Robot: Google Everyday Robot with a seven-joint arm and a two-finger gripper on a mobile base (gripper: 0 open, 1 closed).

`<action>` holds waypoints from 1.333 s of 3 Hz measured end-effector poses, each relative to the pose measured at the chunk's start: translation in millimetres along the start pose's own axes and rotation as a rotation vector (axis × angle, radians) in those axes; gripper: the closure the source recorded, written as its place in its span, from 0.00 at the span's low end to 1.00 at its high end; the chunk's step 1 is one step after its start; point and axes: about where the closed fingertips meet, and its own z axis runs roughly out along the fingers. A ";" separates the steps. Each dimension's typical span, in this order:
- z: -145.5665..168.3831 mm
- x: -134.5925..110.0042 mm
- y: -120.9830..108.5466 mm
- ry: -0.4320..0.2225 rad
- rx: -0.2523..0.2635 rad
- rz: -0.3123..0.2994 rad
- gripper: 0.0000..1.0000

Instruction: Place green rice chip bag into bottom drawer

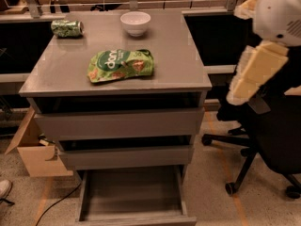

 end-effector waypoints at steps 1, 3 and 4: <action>37.4 -56.7 -21.2 -0.127 -0.037 -0.040 0.00; 78.8 -150.7 -52.5 -0.303 -0.086 -0.055 0.00; 79.0 -150.7 -52.5 -0.303 -0.086 -0.056 0.00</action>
Offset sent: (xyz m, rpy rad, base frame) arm 0.1193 0.1557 -0.0057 0.2885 -0.0227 0.2247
